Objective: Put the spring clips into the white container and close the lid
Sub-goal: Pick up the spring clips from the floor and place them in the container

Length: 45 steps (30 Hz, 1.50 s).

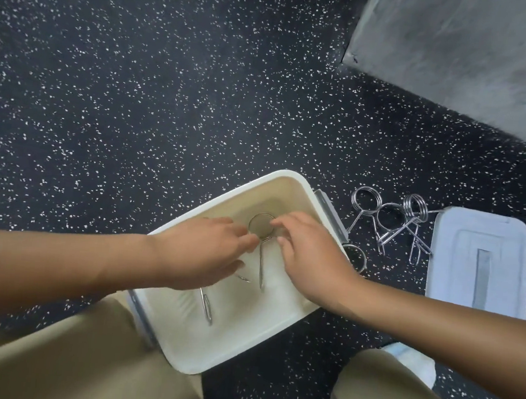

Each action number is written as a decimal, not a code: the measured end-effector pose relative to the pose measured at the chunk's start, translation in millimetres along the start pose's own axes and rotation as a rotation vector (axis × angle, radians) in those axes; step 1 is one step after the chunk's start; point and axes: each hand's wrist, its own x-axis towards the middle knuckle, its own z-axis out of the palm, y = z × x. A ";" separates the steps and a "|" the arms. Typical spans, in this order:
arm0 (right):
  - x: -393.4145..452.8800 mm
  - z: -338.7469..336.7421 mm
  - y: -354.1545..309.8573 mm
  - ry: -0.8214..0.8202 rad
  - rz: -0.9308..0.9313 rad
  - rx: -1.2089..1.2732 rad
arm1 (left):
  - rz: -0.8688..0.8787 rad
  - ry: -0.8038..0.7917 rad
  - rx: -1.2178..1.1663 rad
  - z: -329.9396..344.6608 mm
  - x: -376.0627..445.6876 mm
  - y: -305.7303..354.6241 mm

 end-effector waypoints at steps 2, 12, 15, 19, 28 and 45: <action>-13.9 -15.7 2.5 0.046 -0.007 0.078 | 0.015 0.059 -0.023 -16.6 4.8 7.4; -28.6 -97.9 88.0 0.463 0.065 0.110 | 0.075 0.225 -0.140 -96.9 54.8 48.3; -16.6 -109.3 140.3 0.483 0.174 -0.005 | 0.087 0.281 -0.176 -101.9 91.2 59.1; -0.3 -118.6 189.7 0.356 0.310 -0.116 | 0.030 0.230 -0.136 -99.2 144.0 63.7; 16.5 -107.7 220.1 0.120 0.363 -0.192 | 0.158 -0.310 0.324 -79.0 217.9 58.8; -21.5 -111.2 237.8 0.452 0.299 0.237 | 0.103 -0.386 0.369 -45.3 252.7 69.8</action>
